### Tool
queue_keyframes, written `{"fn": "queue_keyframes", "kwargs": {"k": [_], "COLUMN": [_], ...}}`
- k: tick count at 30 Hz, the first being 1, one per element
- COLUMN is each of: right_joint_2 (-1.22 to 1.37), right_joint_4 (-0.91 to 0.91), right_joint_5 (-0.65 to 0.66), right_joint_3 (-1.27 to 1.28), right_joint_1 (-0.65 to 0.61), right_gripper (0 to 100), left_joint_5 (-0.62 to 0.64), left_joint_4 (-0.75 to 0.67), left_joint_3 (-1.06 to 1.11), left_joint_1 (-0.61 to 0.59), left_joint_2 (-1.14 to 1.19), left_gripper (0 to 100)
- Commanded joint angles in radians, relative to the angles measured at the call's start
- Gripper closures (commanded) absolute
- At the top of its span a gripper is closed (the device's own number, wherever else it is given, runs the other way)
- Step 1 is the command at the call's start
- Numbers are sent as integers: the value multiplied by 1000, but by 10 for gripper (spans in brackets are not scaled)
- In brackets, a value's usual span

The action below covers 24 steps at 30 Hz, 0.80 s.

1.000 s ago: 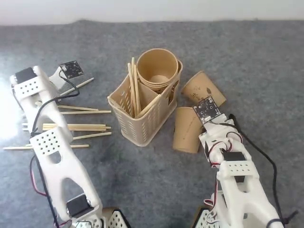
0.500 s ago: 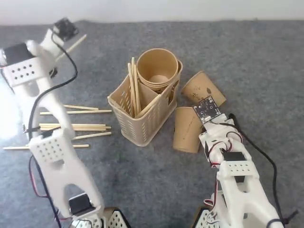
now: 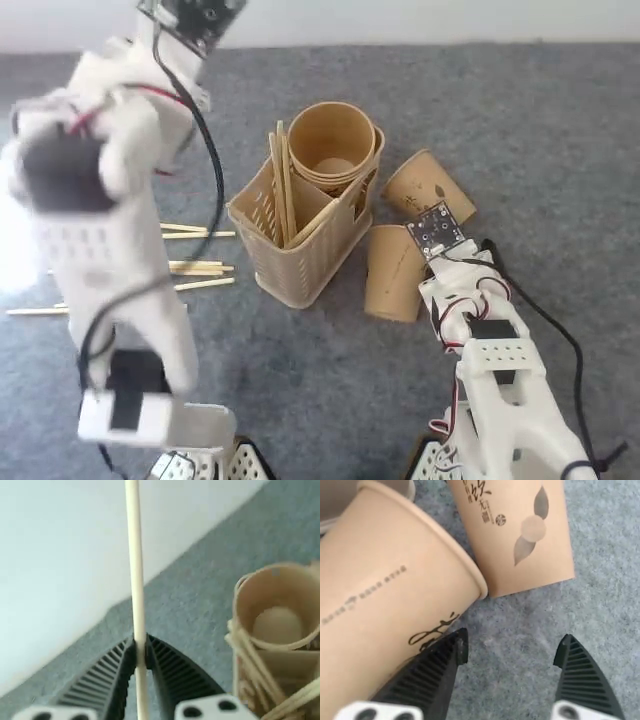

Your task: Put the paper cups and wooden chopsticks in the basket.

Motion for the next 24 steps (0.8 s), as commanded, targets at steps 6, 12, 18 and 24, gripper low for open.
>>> {"fn": "queue_keyframes", "kwargs": {"k": [6,12,18,24], "right_joint_2": [-22,-22,-22,-22], "right_joint_4": [-13,-13,-12,-18], "right_joint_5": [11,12,12,14], "right_joint_3": [-12,-12,-12,-11], "right_joint_1": [-5,-5,-5,-4], "right_gripper": [707,707,707,707], "left_joint_5": [393,605,692,738], "left_joint_4": [-58,-72,-238,-571], "left_joint_3": [2,2,189,657], "left_joint_1": [158,210,244,245], "left_joint_2": [-236,-284,-287,-436], "left_gripper": [990,990,991,991]}}
